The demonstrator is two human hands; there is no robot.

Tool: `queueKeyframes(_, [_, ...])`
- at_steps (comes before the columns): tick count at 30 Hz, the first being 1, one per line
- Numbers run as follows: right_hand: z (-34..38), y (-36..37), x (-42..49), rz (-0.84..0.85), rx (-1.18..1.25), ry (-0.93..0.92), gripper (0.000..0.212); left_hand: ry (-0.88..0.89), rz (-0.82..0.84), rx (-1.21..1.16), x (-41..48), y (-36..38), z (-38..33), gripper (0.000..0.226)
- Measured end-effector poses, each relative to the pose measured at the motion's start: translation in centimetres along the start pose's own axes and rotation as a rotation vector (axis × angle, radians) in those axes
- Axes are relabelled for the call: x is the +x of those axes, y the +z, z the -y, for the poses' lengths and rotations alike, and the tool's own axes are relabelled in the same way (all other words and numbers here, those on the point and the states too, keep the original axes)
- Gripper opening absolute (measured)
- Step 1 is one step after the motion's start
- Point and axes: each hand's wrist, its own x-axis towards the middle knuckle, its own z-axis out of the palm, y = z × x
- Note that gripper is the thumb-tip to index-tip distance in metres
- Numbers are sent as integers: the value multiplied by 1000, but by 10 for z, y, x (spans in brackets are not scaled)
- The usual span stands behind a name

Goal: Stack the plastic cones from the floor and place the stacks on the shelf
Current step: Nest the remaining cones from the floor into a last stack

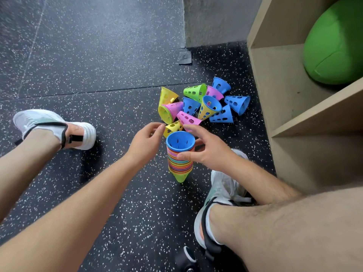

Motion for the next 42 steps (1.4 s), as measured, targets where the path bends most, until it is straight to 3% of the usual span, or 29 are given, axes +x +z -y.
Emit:
queueKeyframes(3, [-1,-2,-1,-12,4,-1,76,-167,121,-11,14,10,0,37])
queueKeyframes(6, [-3,-5,-1,-24,18,7,72,-221,161,4,20,16,-6,42])
queueKeyframes(12, [-5,-5,1,-31,32,22,80,-103,-54,72,16,9,-9,21])
queueKeyframes(14, [-4,-4,1,-26,11,29,86,-21,-171,60,7,0,-13,12])
queueKeyframes(19, [0,-2,1,7,-25,26,96,346,-323,93,-25,-27,-44,22])
queueKeyframes(23, [2,1,1,21,-4,23,97,720,-281,386,-37,-37,-54,12])
queueKeyframes(27, [5,3,1,38,23,-12,88,836,-108,469,-38,-23,-42,13])
queueKeyframes(30, [4,3,0,33,-9,-22,83,776,6,444,-44,-9,-28,13])
queueKeyframes(36, [-1,2,0,63,-71,-34,84,296,85,67,-53,15,-28,46])
queueKeyframes(40, [-4,-6,0,146,-69,-56,102,194,89,98,-50,22,-24,58])
queueKeyframes(42, [-8,-12,-2,125,-51,-44,98,177,45,102,-50,21,-19,55])
